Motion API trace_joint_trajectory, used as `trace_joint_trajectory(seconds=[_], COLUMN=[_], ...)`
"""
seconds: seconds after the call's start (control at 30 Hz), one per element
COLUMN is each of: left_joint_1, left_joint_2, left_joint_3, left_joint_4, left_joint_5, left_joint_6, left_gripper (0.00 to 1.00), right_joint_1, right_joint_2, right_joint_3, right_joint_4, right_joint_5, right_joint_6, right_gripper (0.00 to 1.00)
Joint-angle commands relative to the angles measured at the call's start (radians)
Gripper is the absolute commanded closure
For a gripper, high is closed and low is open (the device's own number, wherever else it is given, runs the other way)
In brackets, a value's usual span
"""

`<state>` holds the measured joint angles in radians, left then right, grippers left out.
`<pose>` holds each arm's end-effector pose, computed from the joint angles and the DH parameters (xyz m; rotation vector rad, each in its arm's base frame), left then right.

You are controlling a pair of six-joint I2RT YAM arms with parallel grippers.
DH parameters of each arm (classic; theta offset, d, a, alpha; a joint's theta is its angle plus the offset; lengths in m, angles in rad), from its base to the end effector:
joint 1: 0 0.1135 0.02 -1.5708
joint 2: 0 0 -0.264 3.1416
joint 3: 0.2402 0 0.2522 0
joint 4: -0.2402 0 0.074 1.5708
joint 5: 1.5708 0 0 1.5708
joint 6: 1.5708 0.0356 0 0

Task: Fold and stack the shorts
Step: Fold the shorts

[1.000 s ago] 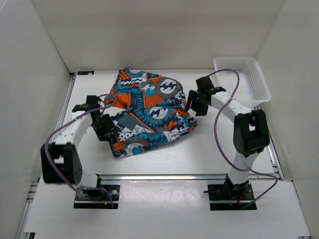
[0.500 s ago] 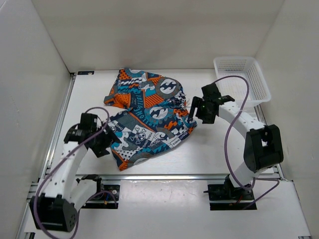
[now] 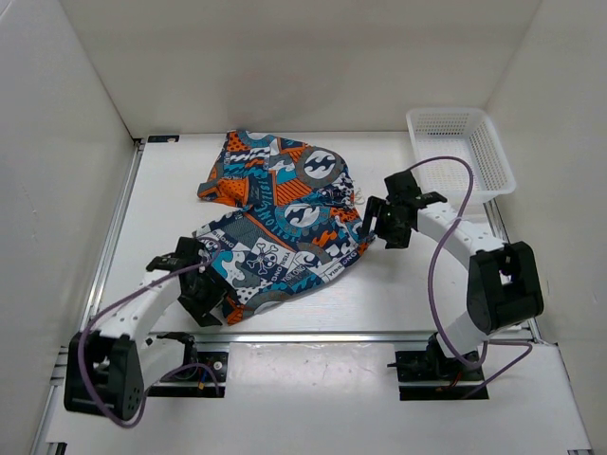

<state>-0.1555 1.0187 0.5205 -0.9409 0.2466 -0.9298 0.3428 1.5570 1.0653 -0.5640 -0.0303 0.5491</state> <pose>0.1366 -0.0302 0.1663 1.1456 -2.8767 0.4340 0.2959 0.1068 0.2193 0.2643 2.6562 0.3397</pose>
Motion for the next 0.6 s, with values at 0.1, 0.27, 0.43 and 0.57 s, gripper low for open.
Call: trace_joint_trajectory(seconds=[0.1,0.27,0.43,0.57], left_joint_1=[-0.013,-0.013,0.028,0.073], left_joint_2=[0.213,0.346,0.392,0.521], left_joint_3=[0.048,0.107,0.241,0.392], left_joint_4=[0.142,0.16,0.16,0.151], left_joint_5=[-0.102,-0.159,-0.208,-0.247], left_joint_6=[0.005,0.029,0.052,0.108], left_gripper=[0.5,0.9,0.9,0.9], right_joint_1=[-0.007,-0.016,-0.016,0.01], right_joint_2=[0.06,0.166,0.228,0.229], right_joint_3=[-0.008,0.021,0.039,0.013], right_joint_4=[0.097,0.131,0.165,0.188], right_joint_5=[-0.078,-0.097,-0.126,-0.14], right_joint_6=[0.038,0.049,0.081,0.156], right_gripper=[0.16,0.22,0.47,0.8])
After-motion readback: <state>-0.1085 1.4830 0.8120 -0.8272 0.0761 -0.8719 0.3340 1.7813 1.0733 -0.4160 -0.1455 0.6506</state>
